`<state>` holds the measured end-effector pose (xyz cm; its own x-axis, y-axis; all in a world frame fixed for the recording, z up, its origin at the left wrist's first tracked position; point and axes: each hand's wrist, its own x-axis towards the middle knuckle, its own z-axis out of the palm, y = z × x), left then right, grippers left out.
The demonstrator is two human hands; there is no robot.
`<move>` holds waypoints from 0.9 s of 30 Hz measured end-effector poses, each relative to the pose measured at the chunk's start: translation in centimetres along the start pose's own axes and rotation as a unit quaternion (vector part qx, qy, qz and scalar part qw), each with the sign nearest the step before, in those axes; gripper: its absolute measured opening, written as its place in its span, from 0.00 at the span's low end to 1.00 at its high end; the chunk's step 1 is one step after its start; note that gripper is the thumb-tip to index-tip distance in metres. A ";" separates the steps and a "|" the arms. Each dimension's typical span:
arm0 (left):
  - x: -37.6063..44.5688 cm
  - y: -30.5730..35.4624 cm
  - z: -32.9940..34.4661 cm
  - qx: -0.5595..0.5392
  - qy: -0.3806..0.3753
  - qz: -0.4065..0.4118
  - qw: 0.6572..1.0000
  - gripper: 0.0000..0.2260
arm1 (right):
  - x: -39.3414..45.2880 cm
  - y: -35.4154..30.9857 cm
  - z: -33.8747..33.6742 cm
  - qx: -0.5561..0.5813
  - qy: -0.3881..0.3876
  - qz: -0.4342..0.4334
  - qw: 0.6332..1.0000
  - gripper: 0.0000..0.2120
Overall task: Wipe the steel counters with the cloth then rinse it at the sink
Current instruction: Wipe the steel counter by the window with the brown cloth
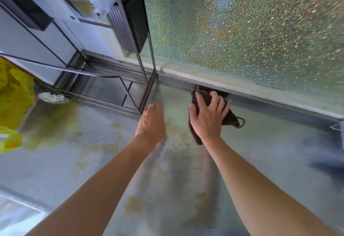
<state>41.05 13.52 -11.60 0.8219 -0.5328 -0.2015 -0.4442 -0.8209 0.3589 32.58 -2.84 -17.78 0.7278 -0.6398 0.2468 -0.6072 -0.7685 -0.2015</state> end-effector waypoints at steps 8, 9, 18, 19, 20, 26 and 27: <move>-2.4 -1.1 0.3 -0.026 0.089 0.031 0.995 0.17 | -0.4 -4.4 0.6 0.066 -0.053 -0.143 0.986 0.20; -2.6 -1.2 0.2 -0.028 0.094 0.031 0.995 0.17 | -0.5 -5.2 0.8 0.080 -0.070 -0.159 0.982 0.21; -4.8 -0.5 -2.4 -0.039 0.168 0.078 0.982 0.12 | -5.0 -8.1 -0.1 0.128 -0.129 -0.250 0.951 0.22; -4.9 -0.6 -2.4 -0.038 0.154 0.055 0.986 0.11 | -6.2 -8.3 -0.4 0.121 -0.135 -0.256 0.950 0.25; -4.8 -0.7 -2.2 -0.038 0.138 0.032 0.989 0.10 | -7.3 -8.3 -0.7 0.109 -0.142 -0.260 0.949 0.27; -4.8 -0.2 -0.8 -0.043 0.108 0.019 0.993 0.11 | -8.2 -7.2 -1.3 0.062 -0.142 -0.236 0.959 0.29; -4.6 -0.3 -0.6 -0.039 0.107 0.018 0.993 0.11 | -7.7 -6.9 -1.4 0.063 -0.131 -0.195 0.970 0.26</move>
<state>37.57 16.34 -10.21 0.8667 -0.4987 0.0090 -0.4529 -0.7792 0.4332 30.69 7.37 -16.97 0.9604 -0.2666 0.0809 -0.2378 -0.9357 -0.2605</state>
